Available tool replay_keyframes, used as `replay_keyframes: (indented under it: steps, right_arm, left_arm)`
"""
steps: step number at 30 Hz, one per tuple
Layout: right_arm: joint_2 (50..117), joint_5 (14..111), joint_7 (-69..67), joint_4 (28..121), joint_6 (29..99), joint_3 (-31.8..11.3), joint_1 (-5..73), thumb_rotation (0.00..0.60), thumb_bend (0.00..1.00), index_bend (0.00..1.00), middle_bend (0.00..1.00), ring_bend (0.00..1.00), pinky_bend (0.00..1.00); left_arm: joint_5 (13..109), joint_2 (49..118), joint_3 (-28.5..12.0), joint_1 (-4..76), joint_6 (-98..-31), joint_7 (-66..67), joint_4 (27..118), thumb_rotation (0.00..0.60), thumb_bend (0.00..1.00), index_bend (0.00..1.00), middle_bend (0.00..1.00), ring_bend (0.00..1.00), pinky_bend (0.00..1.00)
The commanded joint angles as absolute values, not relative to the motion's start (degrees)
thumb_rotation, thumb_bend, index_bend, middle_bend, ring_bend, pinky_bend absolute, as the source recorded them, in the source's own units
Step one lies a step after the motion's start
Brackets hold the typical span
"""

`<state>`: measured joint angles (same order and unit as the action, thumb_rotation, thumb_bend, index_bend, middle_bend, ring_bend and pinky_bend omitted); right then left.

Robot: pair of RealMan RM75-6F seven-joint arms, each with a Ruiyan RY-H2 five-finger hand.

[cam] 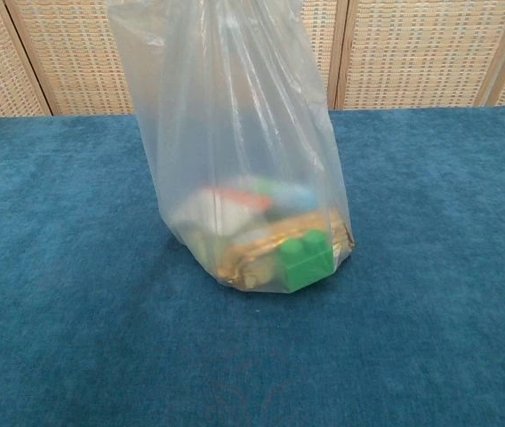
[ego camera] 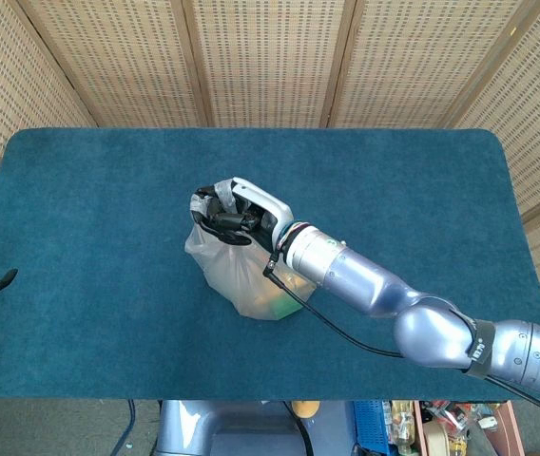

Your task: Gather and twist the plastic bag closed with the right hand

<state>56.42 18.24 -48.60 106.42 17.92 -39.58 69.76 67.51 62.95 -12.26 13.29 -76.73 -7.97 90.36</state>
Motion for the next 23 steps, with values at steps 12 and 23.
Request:
replay_keyframes:
  steps: [12, 23]
  right_arm:
    - [48.93, 6.4, -46.42, 107.45, 21.82, -36.15, 80.83, 0.6, 1.0, 0.71, 0.87, 0.88, 1.0]
    - [47.7, 2.39, -45.21, 106.96, 22.15, -35.07, 84.28, 0.6, 1.0, 0.71, 0.87, 0.88, 1.0]
  left_arm:
    - [67.02, 62.33, -12.94, 13.11, -75.2, -10.01, 90.25, 0.6, 0.21, 0.0, 0.0, 0.0, 0.0]
    - [67.19, 62.23, -13.08, 12.94, -75.04, -10.51, 90.24, 0.6, 0.21, 0.0, 0.0, 0.0, 0.0]
